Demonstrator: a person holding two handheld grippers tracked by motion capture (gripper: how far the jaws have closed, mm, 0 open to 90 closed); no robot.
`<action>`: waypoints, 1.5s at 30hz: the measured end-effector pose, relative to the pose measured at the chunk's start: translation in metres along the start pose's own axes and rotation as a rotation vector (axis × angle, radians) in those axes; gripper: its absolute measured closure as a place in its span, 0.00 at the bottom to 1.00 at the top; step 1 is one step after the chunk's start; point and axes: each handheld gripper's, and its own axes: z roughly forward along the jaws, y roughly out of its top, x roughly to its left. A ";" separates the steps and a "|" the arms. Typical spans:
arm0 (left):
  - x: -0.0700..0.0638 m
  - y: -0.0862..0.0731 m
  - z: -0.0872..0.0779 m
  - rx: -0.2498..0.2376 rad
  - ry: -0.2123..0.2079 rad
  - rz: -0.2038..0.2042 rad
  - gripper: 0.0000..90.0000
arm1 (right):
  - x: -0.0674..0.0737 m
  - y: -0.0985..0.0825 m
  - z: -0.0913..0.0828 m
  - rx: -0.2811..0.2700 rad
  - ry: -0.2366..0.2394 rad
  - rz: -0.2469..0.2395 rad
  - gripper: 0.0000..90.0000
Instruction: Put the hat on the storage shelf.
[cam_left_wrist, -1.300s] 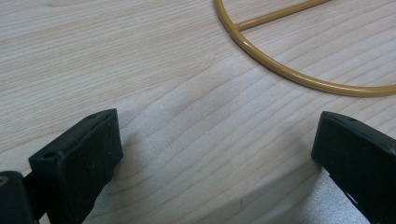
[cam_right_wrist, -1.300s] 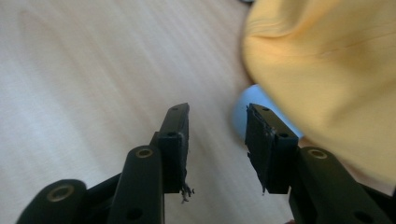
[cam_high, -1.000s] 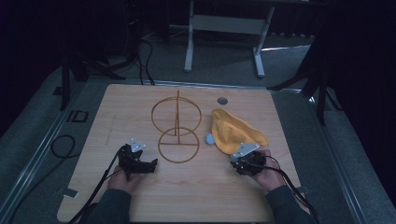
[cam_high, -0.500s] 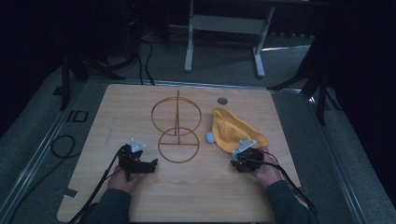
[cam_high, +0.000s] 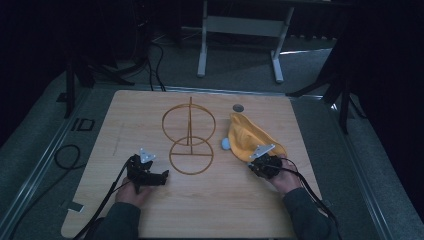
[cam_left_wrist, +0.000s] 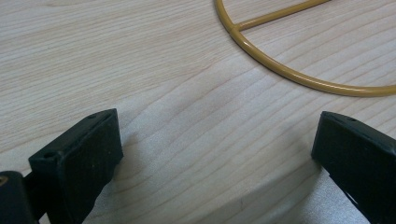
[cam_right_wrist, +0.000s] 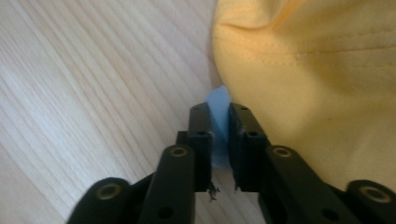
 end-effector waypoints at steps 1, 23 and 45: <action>0.000 0.000 0.000 0.001 0.000 0.000 0.02 | 0.001 0.001 0.000 -0.006 0.000 0.002 0.92; 0.000 0.000 0.000 -0.001 0.000 -0.003 0.02 | 0.011 0.018 -0.048 -0.115 -0.001 -0.052 0.92; 0.000 0.000 0.000 0.001 -0.001 -0.002 0.02 | 0.010 0.037 -0.093 -0.240 -0.005 -0.062 0.92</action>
